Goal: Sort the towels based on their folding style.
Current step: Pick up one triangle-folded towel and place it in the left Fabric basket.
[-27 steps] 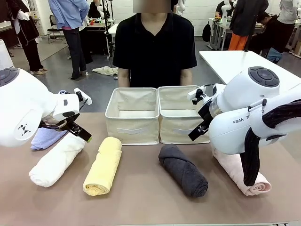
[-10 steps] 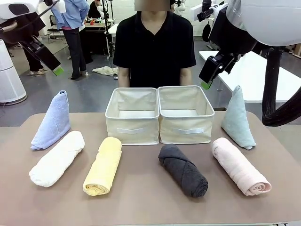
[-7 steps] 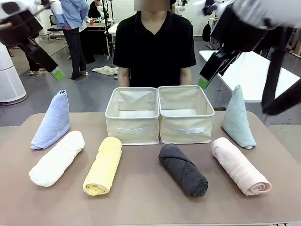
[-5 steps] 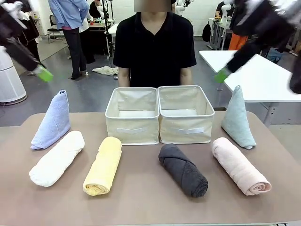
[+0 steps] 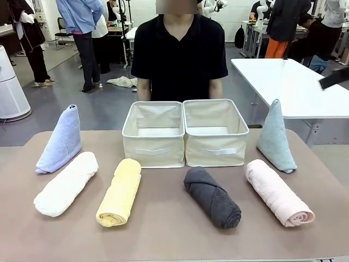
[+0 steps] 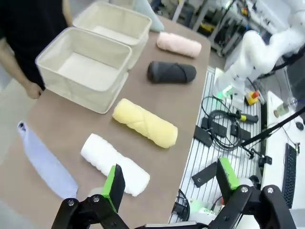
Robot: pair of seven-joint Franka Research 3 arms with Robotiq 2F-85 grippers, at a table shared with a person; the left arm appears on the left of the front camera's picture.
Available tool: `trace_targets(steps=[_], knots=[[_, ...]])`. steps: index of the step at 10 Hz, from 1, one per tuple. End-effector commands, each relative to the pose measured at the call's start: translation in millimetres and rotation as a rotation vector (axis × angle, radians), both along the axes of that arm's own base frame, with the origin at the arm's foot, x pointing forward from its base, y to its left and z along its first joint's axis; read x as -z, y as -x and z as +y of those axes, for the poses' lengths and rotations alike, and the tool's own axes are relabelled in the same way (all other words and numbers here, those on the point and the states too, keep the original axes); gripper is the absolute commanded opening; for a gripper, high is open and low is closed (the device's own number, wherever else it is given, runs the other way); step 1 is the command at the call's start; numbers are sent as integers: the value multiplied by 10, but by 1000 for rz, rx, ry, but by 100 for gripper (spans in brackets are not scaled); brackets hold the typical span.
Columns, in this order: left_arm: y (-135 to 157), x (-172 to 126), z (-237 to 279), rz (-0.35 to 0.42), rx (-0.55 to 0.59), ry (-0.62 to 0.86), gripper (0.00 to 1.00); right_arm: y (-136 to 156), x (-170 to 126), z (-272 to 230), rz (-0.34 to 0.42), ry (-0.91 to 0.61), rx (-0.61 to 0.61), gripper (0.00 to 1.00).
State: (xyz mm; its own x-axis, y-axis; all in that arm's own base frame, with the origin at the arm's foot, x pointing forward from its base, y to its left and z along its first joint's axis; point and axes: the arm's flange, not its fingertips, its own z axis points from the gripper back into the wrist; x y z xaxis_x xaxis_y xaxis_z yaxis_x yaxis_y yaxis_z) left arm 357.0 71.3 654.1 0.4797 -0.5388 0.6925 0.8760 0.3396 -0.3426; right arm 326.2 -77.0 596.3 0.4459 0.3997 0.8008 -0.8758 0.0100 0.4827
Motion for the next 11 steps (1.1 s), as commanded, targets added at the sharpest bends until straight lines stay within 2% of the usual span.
trace_targets(steps=[1, 2, 3, 5, 7, 11], knots=[[50, -73, 284, -87, -34, 34, 100, 9, 6, -189, -1, 1, 53, 100], [165, -107, 477, -174, -73, 53, 100, 124, -9, -323, -27, -22, 117, 100], [298, -103, 611, -231, -106, 66, 100, 197, -21, -417, -43, -33, 187, 100], [395, -48, 791, -293, -169, 82, 100, 304, -26, -567, -84, -50, 329, 100], [419, 14, 950, -311, -199, 98, 100, 427, -50, -664, -118, -61, 395, 100], [523, 95, 1142, -307, -274, 86, 100, 585, -51, -779, -107, -30, 496, 100]])
